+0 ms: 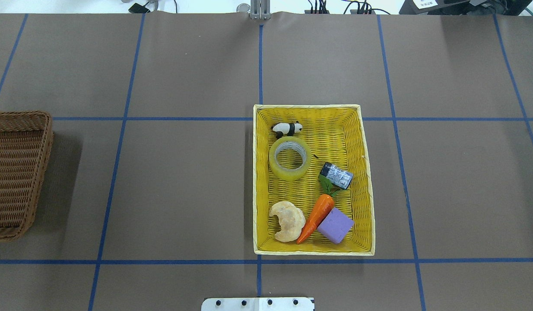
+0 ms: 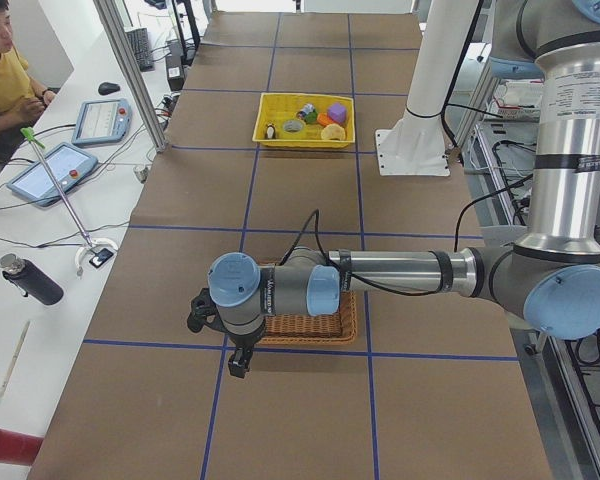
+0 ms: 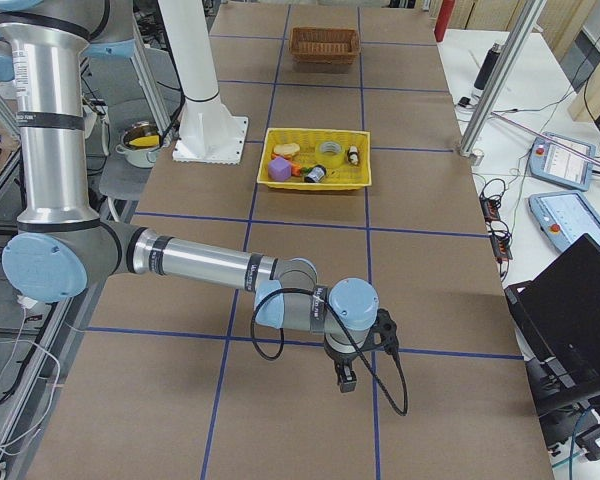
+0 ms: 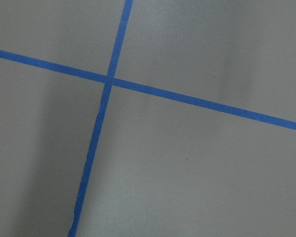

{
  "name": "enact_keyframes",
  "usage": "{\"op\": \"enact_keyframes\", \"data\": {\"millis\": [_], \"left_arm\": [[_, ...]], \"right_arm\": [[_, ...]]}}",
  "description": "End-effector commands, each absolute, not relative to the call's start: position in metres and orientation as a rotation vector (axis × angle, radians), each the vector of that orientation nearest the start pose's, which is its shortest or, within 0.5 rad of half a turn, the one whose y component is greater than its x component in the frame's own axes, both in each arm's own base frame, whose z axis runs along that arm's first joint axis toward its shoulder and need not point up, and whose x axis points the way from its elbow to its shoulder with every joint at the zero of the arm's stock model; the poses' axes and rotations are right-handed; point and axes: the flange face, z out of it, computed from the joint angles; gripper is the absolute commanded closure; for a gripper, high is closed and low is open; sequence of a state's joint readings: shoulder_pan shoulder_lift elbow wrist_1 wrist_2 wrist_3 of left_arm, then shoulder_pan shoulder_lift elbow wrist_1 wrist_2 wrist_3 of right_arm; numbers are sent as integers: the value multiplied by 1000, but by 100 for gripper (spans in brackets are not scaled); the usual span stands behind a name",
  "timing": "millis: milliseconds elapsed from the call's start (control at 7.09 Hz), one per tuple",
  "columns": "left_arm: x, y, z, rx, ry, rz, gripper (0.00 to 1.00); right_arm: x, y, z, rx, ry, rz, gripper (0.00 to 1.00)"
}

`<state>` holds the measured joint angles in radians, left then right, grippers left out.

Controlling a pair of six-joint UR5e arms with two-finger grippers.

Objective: Move tape to another basket

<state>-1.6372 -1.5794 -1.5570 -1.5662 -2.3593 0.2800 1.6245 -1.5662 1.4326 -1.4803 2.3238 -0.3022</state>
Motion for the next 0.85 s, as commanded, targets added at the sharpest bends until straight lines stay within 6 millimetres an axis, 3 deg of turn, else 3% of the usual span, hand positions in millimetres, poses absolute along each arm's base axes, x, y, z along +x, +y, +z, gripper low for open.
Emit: {"op": "enact_keyframes", "data": {"millis": [0,423,564,706], "left_arm": [[-95,-490,655,138,778,204,1],[-95,-491,647,153,775,209,1],[-95,-492,646,151,777,201,1],[-96,-492,644,154,776,201,1]], "right_arm": [[91,-484,716,94,-748,-221,0],[92,-485,706,112,-731,-230,0],[93,-487,694,136,-726,-239,0],[91,-494,668,212,-724,-268,0]]}}
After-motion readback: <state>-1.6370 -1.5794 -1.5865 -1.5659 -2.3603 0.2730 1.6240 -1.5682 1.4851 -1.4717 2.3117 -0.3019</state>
